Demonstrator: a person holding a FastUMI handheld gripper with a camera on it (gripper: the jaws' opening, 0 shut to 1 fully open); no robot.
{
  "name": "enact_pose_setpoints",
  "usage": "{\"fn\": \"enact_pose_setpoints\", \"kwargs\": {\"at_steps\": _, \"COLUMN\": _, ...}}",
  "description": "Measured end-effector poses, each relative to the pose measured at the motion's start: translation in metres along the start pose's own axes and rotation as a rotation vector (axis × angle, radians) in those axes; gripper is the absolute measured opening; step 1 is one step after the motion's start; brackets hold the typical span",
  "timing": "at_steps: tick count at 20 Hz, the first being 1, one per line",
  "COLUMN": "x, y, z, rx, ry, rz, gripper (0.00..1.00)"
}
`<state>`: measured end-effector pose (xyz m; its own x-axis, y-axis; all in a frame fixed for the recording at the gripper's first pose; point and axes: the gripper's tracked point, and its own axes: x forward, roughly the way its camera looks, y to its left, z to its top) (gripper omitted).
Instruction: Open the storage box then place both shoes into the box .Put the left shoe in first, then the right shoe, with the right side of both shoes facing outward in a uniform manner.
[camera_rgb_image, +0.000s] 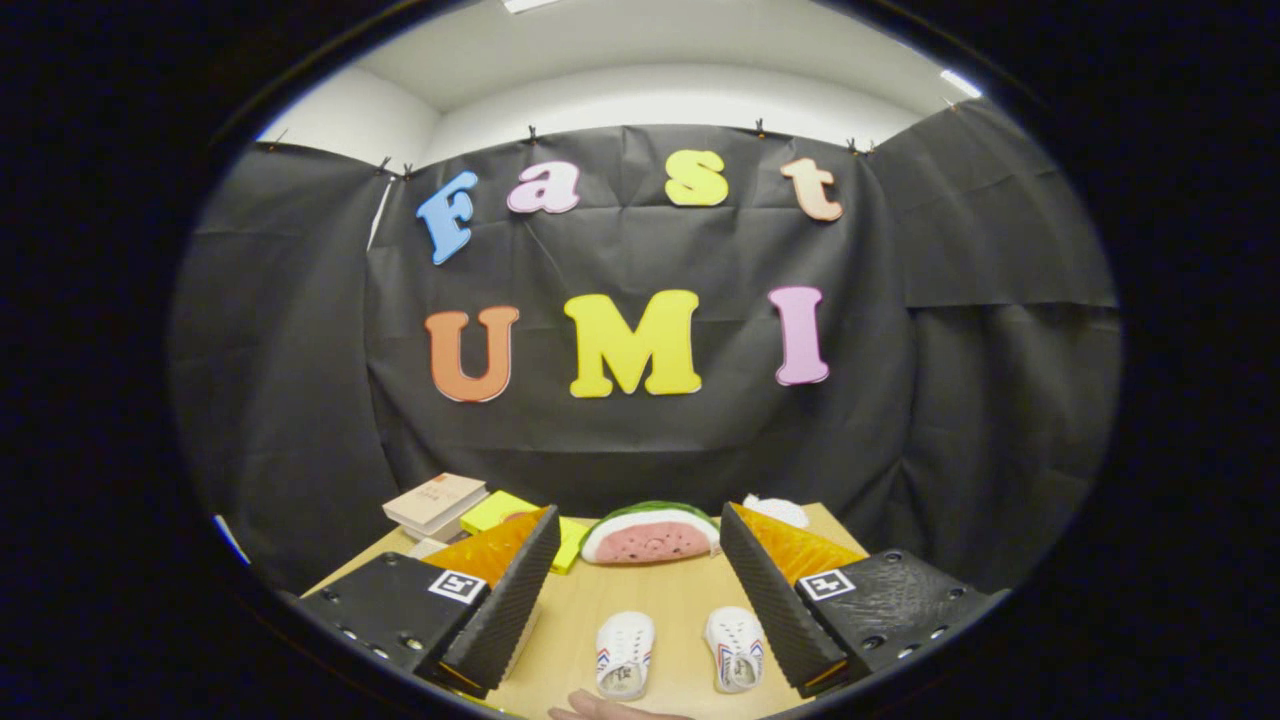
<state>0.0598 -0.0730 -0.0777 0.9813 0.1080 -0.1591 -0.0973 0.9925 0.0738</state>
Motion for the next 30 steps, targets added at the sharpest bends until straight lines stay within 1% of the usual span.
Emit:
{"fn": "enact_pose_setpoints", "kwargs": {"at_steps": 2, "x": 0.022, "y": 0.009, "z": -0.023, "rx": 0.019, "ry": 0.059, "rz": 0.068, "gripper": 0.97}}
{"fn": "enact_pose_setpoints", "kwargs": {"at_steps": 6, "x": 0.067, "y": 0.027, "z": -0.080, "rx": 0.072, "ry": 0.219, "rz": 0.195, "gripper": 0.97}}
{"fn": "enact_pose_setpoints", "kwargs": {"at_steps": 8, "x": 0.088, "y": 0.032, "z": -0.110, "rx": 0.116, "ry": 0.299, "rz": 0.244, "gripper": 0.96}}
{"fn": "enact_pose_setpoints", "kwargs": {"at_steps": 9, "x": 0.097, "y": 0.038, "z": -0.124, "rx": 0.146, "ry": 0.344, "rz": 0.284, "gripper": 0.96}}
{"fn": "enact_pose_setpoints", "kwargs": {"at_steps": 10, "x": 0.105, "y": 0.045, "z": -0.142, "rx": 0.180, "ry": 0.397, "rz": 0.327, "gripper": 0.95}}
{"fn": "enact_pose_setpoints", "kwargs": {"at_steps": 11, "x": 0.113, "y": 0.055, "z": -0.157, "rx": 0.226, "ry": 0.452, "rz": 0.395, "gripper": 0.96}}
{"fn": "enact_pose_setpoints", "kwargs": {"at_steps": 14, "x": 0.131, "y": 0.088, "z": -0.193, "rx": 0.418, "ry": 0.621, "rz": 0.604, "gripper": 0.95}}
{"fn": "enact_pose_setpoints", "kwargs": {"at_steps": 16, "x": 0.141, "y": 0.104, "z": -0.211, "rx": 0.531, "ry": 0.717, "rz": 0.704, "gripper": 0.95}}
{"fn": "enact_pose_setpoints", "kwargs": {"at_steps": 19, "x": 0.149, "y": 0.119, "z": -0.231, "rx": 0.638, "ry": 0.820, "rz": 0.793, "gripper": 0.94}}
{"fn": "enact_pose_setpoints", "kwargs": {"at_steps": 24, "x": 0.148, "y": 0.150, "z": -0.244, "rx": 0.781, "ry": 0.950, "rz": 0.992, "gripper": 0.93}}
{"fn": "enact_pose_setpoints", "kwargs": {"at_steps": 25, "x": 0.151, "y": 0.154, "z": -0.248, "rx": 0.801, "ry": 0.970, "rz": 1.006, "gripper": 0.85}}
{"fn": "enact_pose_setpoints", "kwargs": {"at_steps": 26, "x": 0.155, "y": 0.154, "z": -0.252, "rx": 0.823, "ry": 0.982, "rz": 1.001, "gripper": 0.78}}
{"fn": "enact_pose_setpoints", "kwargs": {"at_steps": 27, "x": 0.154, "y": 0.156, "z": -0.251, "rx": 0.848, "ry": 1.001, "rz": 1.020, "gripper": 0.70}}
{"fn": "enact_pose_setpoints", "kwargs": {"at_steps": 28, "x": 0.151, "y": 0.157, "z": -0.248, "rx": 0.870, "ry": 1.008, "rz": 1.026, "gripper": 0.65}}
{"fn": "enact_pose_setpoints", "kwargs": {"at_steps": 29, "x": 0.151, "y": 0.156, "z": -0.247, "rx": 0.872, "ry": 1.013, "rz": 1.046, "gripper": 0.51}}
{"fn": "enact_pose_setpoints", "kwargs": {"at_steps": 30, "x": 0.143, "y": 0.157, "z": -0.245, "rx": 0.869, "ry": 1.024, "rz": 1.066, "gripper": 0.45}}
